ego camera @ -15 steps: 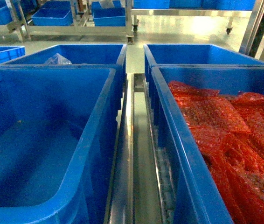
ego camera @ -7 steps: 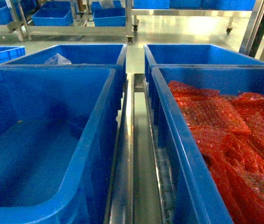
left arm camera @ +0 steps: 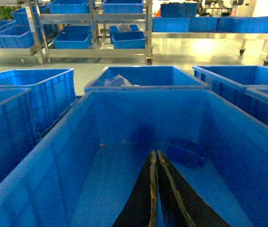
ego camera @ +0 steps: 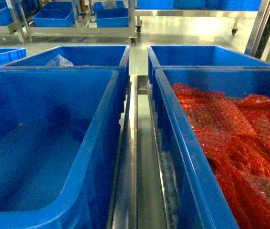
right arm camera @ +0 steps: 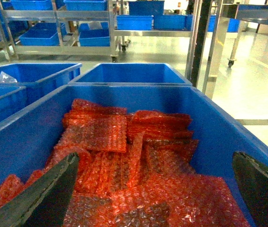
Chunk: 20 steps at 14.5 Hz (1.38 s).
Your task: Pick blue part to blue bin on bottom shelf
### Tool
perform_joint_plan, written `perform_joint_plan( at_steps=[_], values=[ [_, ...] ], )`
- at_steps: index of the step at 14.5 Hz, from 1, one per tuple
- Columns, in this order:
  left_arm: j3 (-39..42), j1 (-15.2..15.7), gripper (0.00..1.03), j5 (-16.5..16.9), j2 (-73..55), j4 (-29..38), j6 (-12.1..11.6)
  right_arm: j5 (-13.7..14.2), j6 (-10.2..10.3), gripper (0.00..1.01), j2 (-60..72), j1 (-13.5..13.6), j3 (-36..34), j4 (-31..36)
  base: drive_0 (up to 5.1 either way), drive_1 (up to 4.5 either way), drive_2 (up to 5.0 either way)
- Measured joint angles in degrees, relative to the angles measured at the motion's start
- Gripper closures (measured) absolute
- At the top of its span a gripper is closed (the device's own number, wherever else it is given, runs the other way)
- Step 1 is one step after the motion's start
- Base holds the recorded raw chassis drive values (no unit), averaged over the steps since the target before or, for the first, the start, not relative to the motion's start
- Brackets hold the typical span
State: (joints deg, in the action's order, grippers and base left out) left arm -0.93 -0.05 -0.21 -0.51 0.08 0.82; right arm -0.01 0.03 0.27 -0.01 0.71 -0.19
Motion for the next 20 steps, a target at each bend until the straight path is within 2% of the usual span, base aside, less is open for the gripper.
perform_joint_plan(
  at_steps=[5, 12, 14, 20],
  values=[
    [0.31, 0.0, 1.0, 0.22, 0.02, -0.31, 0.0, 0.02, -0.02, 0.03, 0.0, 0.0, 0.0, -0.09, 0.0, 0.0, 0.0],
    [0.31, 0.0, 0.08, 0.2, 0.02, -0.31, -0.02, 0.02, -0.02, 0.03, 0.0, 0.0, 0.0, -0.09, 0.0, 0.0, 0.0],
    [0.31, 0.0, 0.05, 0.2, 0.02, -0.31, -0.11, 0.02, -0.02, 0.03, 0.0, 0.0, 0.0, -0.09, 0.0, 0.0, 0.0],
    [0.31, 0.0, 0.05, 0.2, 0.02, -0.28, -0.11, 0.02, -0.02, 0.03, 0.0, 0.0, 0.0, -0.09, 0.0, 0.0, 0.0]
  ],
)
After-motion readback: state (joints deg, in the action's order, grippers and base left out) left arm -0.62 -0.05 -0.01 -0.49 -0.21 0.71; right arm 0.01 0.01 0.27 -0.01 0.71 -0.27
